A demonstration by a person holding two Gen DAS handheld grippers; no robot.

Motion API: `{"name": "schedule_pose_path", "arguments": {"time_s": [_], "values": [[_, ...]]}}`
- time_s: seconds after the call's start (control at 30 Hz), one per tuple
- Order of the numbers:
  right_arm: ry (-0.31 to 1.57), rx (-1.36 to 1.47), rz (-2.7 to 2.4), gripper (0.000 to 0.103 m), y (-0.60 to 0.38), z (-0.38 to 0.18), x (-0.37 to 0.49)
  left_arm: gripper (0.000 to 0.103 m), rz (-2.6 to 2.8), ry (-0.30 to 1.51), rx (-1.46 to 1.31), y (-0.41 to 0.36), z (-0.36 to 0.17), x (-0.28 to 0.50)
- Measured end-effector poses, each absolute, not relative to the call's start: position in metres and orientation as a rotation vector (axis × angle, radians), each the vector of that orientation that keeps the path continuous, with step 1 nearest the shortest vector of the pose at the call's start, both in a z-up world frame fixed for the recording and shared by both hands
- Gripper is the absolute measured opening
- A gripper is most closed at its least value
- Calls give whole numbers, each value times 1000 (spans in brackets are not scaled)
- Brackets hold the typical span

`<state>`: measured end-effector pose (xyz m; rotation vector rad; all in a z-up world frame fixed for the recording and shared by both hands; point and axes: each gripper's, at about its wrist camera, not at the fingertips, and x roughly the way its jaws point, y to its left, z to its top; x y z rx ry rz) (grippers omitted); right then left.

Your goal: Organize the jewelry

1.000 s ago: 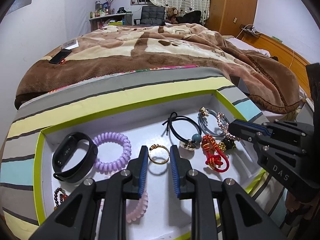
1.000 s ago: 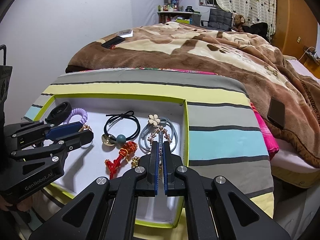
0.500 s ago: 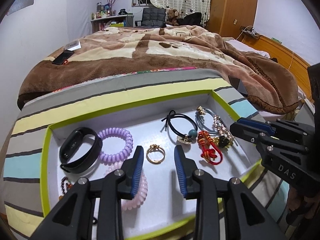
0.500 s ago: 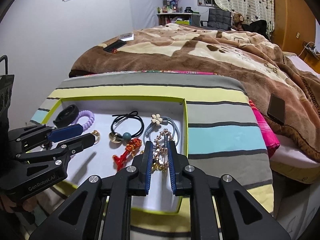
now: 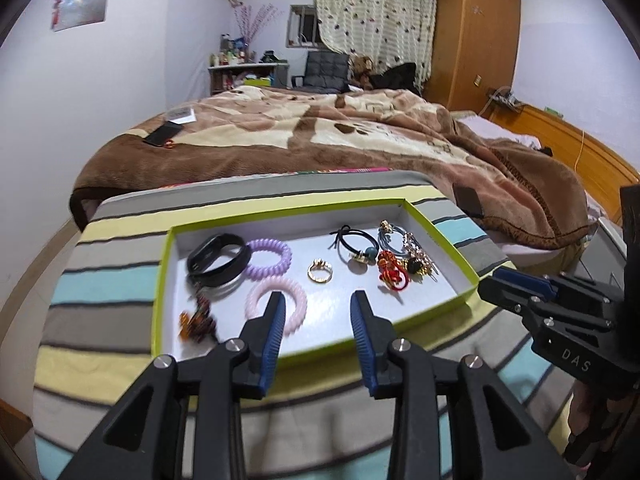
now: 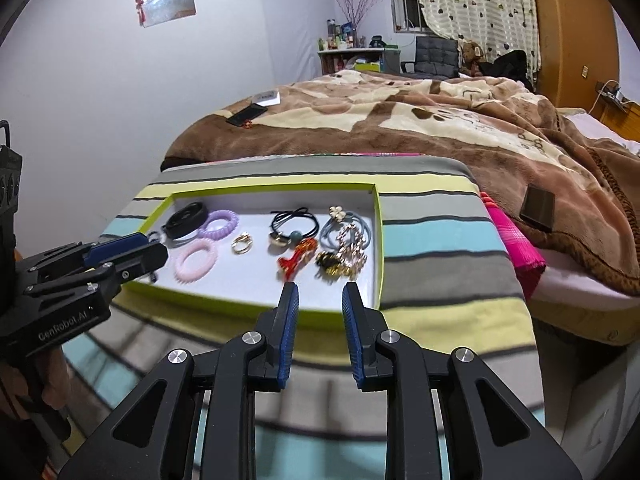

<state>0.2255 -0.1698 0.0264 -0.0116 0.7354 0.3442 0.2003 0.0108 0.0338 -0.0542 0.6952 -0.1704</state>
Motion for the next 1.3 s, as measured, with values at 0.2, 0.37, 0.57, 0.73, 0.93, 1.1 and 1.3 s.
{"name": "schedule_pose_path", "arguments": {"time_s": [0.2,0.37,0.57,0.73,0.93,1.1,1.3], "values": [[706,-18,357,24,-167,32,188,39,-119,667,-93,18,35,165],[690,-23,363,24,-167,33,160,39,-71,650,-94,23,30,138],[669,-31,364,24,-168,30,131,39,-35,630,-82,26,25,109],[661,-37,370,25,-167,25,110,39,-26,605,-62,23,25,86],[655,-45,366,39,-170,22,94,39,-36,593,-70,19,24,66],[636,-52,360,40,-172,24,86,39,-31,587,-64,18,23,56],[638,-63,359,40,-169,19,81,39,-23,596,-63,17,18,54]]}}
